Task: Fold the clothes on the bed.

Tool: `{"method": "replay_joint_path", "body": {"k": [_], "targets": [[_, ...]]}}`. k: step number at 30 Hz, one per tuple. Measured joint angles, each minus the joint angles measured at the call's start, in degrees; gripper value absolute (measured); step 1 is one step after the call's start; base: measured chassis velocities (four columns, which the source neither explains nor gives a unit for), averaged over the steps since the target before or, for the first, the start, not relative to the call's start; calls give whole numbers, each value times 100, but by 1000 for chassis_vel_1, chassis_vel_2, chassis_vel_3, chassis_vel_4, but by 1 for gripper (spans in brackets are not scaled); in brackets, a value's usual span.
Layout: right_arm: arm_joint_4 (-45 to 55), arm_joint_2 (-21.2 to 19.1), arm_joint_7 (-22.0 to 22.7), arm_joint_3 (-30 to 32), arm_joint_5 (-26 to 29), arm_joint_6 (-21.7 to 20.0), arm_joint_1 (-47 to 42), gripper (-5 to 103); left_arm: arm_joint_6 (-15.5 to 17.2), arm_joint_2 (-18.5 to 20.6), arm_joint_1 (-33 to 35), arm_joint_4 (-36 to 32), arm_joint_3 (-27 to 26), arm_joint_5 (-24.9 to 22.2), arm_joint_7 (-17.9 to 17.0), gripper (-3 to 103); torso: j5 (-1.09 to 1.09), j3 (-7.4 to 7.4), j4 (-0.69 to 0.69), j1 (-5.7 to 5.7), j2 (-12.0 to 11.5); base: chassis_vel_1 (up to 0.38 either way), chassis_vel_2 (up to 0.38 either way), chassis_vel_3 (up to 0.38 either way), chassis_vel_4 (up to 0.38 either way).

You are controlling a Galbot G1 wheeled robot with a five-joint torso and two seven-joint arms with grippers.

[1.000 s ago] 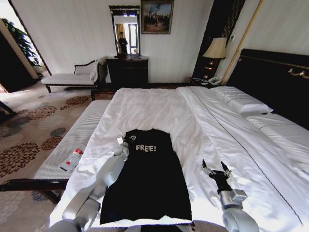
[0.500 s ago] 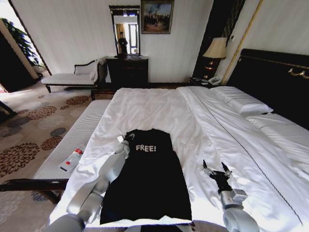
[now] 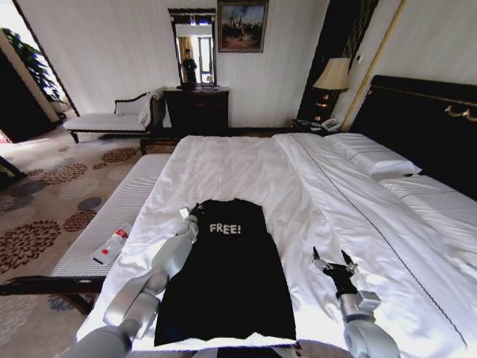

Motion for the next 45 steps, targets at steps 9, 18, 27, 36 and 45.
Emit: {"method": "replay_joint_path", "body": {"k": [9, 18, 27, 36, 45], "targets": [[-325, -1120, 309, -472, 1404, -634, 924, 100, 59, 119, 120, -223, 7, 48, -276, 2, -1, 0, 0, 0, 0, 0, 0, 0, 0], [-1541, -2055, 291, -1599, 3627, -1478, 3031, 100, 103, 264, 310, -513, 64, 179, -558, 2, 1, 1, -2, 0, -1, 0, 0, 0, 0], [-3304, -1967, -54, -2831, 5193, -1926, 4942, 100, -20, 205, 241, -341, 113, 422, -675, 2, 1, 1, -2, 2, -1, 0, 0, 0, 0], [-4916, -1373, -357, -3824, 5237, -1948, 6513, 100, -133, 114, 236, -275, 149, 524, -668, 2, 0, 1, 2, 2, -1, 0, 0, 0, 0], [-6124, -769, -605, -3885, 4478, -1548, 6800, 100, -137, 13, 65, -113, 265, 495, -628, 2, 1, 0, 1, 0, -1, 0, 0, 0, 0]]}}
